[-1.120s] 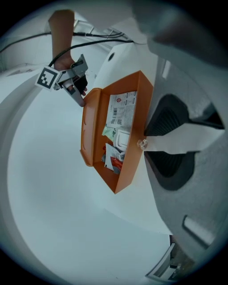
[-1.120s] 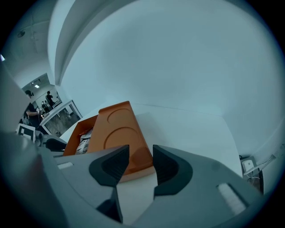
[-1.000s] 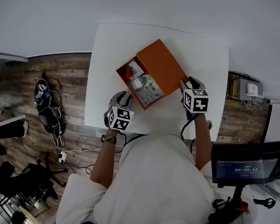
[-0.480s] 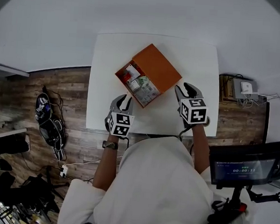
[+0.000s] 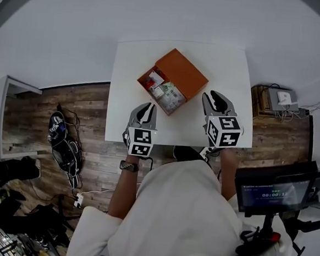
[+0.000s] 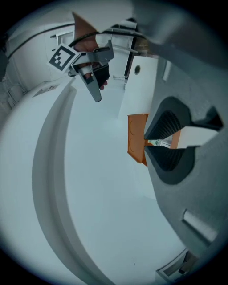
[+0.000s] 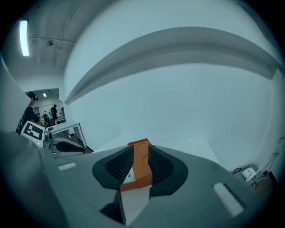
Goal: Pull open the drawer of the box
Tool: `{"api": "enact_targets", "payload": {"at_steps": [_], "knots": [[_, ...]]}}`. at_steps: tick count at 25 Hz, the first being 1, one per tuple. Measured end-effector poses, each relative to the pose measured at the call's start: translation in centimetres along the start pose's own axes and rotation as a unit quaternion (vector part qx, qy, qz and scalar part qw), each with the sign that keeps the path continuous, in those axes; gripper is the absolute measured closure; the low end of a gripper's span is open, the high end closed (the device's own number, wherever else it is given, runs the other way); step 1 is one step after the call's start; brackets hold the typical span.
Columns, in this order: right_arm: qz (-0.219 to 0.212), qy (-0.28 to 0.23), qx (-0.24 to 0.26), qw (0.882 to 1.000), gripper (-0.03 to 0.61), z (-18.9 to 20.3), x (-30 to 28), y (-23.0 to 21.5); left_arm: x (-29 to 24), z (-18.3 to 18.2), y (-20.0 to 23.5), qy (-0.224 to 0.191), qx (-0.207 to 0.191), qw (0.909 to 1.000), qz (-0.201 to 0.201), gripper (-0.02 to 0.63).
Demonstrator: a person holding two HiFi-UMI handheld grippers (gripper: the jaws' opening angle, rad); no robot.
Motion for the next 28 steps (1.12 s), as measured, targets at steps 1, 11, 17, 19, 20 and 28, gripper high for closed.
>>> {"api": "enact_targets", "payload": {"at_steps": [1, 11, 17, 19, 20, 28], "knots": [[-0.001, -0.012, 0.000, 1.000, 0.474, -0.2, 0.7, 0.5, 0.7, -0.3, -0.1, -0.010, -0.002, 1.0000, -0.002, 0.566], [0.032, -0.076, 0.002, 0.997, 0.558, 0.4, 9.6, 5.8, 10.7, -2.0, -1.6, -0.092, -0.018, 0.9954, -0.020, 0.606], [0.029, -0.098, 0.018, 0.995, 0.575, 0.1, 13.3, 8.9, 15.1, -2.8, -2.2, -0.126, -0.032, 0.9913, -0.025, 0.607], [0.026, -0.101, 0.027, 0.994, 0.575, -0.7, 13.4, 9.1, 15.2, -3.4, -2.1, -0.135, -0.033, 0.9899, -0.025, 0.607], [0.025, -0.102, 0.031, 0.994, 0.575, -1.0, 13.4, 9.2, 15.3, -3.6, -1.9, -0.138, -0.034, 0.9895, -0.024, 0.606], [0.028, -0.161, 0.046, 0.985, 0.577, -2.8, 20.8, 10.4, 19.6, -6.4, -4.5, -0.191, -0.060, 0.9794, -0.027, 0.607]]}}
Point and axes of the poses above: the fingertips, and each gripper's own axes: x backward along the fingers, y to its left, z out of its underside, the point moved 10 cm from there along x, backward along the fingers
